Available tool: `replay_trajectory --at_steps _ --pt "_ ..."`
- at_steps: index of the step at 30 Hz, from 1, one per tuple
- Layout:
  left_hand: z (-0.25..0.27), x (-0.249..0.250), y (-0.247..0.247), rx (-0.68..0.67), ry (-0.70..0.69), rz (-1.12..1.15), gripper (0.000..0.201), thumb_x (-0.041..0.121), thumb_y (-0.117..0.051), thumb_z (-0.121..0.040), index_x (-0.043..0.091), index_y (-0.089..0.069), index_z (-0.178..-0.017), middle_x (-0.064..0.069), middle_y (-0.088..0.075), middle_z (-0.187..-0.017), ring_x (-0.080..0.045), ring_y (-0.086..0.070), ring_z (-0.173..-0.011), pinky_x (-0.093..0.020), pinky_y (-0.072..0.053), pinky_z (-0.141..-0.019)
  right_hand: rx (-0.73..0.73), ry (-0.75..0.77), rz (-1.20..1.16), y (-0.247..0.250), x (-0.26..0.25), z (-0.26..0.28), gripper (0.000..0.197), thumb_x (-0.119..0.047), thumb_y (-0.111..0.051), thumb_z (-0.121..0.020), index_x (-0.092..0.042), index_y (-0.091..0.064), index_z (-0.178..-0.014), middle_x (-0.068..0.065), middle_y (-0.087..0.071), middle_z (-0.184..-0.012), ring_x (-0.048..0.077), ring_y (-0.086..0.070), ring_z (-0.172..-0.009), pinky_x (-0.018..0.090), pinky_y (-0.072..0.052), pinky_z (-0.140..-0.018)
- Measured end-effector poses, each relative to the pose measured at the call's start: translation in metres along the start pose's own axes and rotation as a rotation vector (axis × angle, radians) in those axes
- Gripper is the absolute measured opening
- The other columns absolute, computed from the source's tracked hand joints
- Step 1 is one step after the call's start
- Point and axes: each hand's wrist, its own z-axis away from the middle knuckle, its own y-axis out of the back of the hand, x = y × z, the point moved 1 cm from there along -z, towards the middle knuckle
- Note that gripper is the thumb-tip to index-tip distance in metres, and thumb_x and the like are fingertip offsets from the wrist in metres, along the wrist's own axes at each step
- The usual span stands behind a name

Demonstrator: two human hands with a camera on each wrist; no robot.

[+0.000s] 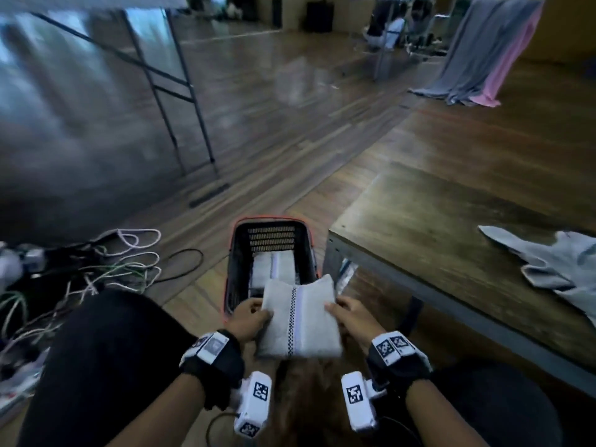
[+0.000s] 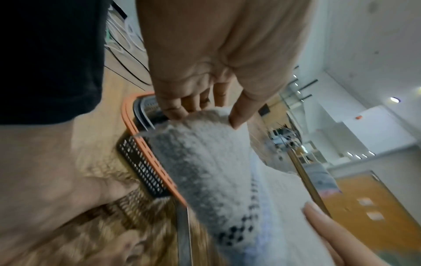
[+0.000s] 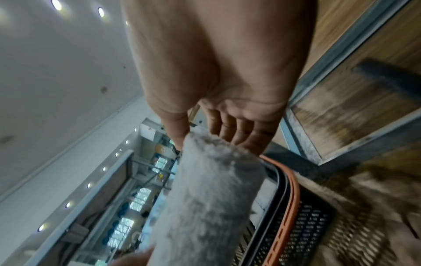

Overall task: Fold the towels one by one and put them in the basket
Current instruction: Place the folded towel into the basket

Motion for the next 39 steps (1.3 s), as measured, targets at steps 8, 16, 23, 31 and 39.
replay_trajectory --at_steps 8,16,23,31,39 --pt "-0.141 -0.010 0.036 0.069 0.150 -0.209 0.016 -0.004 -0.049 -0.078 0.005 -0.061 -0.080 -0.013 -0.059 -0.080 -0.024 -0.056 -0.079 -0.029 -0.043 -0.069 0.033 -0.052 0.164 -0.070 -0.023 -0.158 0.029 -0.021 -0.052 -0.091 -0.005 -0.057 -0.114 0.016 -0.063 -0.114 0.030 -0.060 -0.102 0.038 -0.049 -0.090" --pt "-0.315 -0.039 0.021 0.086 0.230 -0.396 0.030 0.008 -0.052 -0.083 -0.002 -0.061 -0.109 -0.020 -0.062 -0.115 -0.034 -0.058 -0.108 -0.035 -0.047 -0.090 0.148 -0.188 0.272 -0.095 -0.003 -0.324 0.032 -0.019 -0.043 -0.086 -0.002 -0.058 -0.109 0.013 -0.058 -0.096 0.029 -0.057 -0.087 0.027 -0.035 -0.071" --pt "-0.379 -0.068 0.003 0.147 0.225 -0.412 0.042 0.007 -0.053 -0.081 0.007 -0.052 -0.123 -0.018 -0.059 -0.122 -0.035 -0.056 -0.110 -0.032 -0.043 -0.085 0.239 -0.176 0.222 -0.109 0.018 -0.391 0.031 -0.011 -0.042 -0.087 -0.002 -0.056 -0.114 0.018 -0.062 -0.106 0.022 -0.049 -0.076 0.025 -0.033 -0.070" --pt "-0.389 -0.081 0.005 0.178 0.204 -0.399 0.035 0.001 -0.052 -0.081 0.001 -0.051 -0.116 -0.020 -0.060 -0.117 -0.036 -0.056 -0.106 -0.030 -0.040 -0.076 0.290 -0.100 0.155 -0.111 0.029 -0.392 0.033 -0.004 -0.043 -0.087 -0.006 -0.055 -0.118 0.016 -0.064 -0.112 0.021 -0.051 -0.081 0.023 -0.035 -0.068" --pt "-0.380 -0.077 0.004 0.218 0.160 -0.378 0.032 -0.001 -0.050 -0.085 -0.001 -0.048 -0.117 -0.022 -0.056 -0.120 -0.037 -0.055 -0.109 -0.036 -0.045 -0.085 0.306 -0.042 0.276 -0.118 0.036 -0.392 0.039 -0.006 -0.045 -0.088 -0.001 -0.048 -0.127 0.019 -0.053 -0.128 0.034 -0.052 -0.114 0.031 -0.043 -0.086"
